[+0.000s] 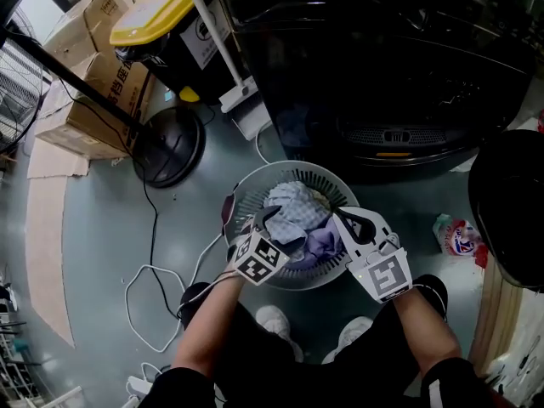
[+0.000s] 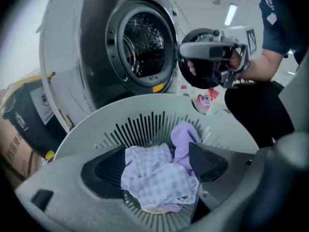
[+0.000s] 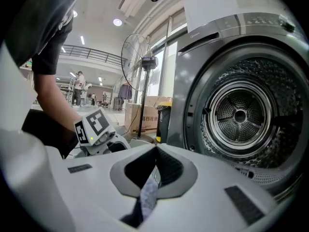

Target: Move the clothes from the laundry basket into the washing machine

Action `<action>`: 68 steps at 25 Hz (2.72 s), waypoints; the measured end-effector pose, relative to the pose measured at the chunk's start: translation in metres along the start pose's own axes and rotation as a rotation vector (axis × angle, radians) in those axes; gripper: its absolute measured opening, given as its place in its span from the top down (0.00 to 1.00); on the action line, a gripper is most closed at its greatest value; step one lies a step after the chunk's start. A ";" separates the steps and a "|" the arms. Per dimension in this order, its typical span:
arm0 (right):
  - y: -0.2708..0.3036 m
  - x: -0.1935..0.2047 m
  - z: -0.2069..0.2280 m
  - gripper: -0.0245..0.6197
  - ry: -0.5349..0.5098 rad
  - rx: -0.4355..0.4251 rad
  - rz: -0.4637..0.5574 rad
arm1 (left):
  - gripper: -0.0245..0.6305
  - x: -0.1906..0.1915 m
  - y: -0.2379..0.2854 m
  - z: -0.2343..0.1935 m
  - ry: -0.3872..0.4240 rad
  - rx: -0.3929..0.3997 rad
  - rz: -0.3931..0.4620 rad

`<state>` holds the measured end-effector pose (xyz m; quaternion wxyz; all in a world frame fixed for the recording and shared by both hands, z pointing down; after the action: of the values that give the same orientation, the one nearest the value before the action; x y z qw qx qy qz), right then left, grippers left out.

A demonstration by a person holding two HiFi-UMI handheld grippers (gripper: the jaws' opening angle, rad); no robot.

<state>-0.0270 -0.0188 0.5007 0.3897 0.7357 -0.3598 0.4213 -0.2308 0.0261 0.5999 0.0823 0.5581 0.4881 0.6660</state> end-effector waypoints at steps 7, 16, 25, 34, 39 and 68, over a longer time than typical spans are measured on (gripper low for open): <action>-0.011 0.024 0.010 0.95 0.045 0.055 0.003 | 0.23 0.013 0.062 -0.025 0.393 0.112 -0.381; -0.028 0.049 0.017 0.95 0.059 0.046 -0.017 | 0.11 0.036 0.131 -0.043 0.508 0.189 -0.559; -0.030 0.050 0.013 0.95 0.038 0.029 -0.021 | 0.12 0.057 0.165 -0.041 0.500 0.220 -0.661; -0.028 0.052 0.013 0.95 0.041 0.009 -0.013 | 0.80 0.035 0.122 -0.031 0.580 0.148 -0.525; -0.026 0.054 0.018 0.95 0.080 0.031 0.005 | 0.82 0.016 0.077 -0.025 0.552 0.057 -0.362; -0.098 0.058 0.082 0.95 0.096 0.453 0.106 | 0.82 -0.219 -0.024 0.038 0.186 -0.091 0.648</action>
<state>0.1078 -0.0596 0.4987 0.2087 0.7636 -0.2751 0.5457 -0.1307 -0.0839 0.4333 -0.1536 0.6167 0.2606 0.7268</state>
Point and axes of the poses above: the fingertips, and each gripper's own axes: y forward along the fingers, z to its right, x out of its underside, the point moved 10 cm from there along -y, backward along the fingers, and after that the axes turned 12 degrees about -y, right-handed, at the moved point
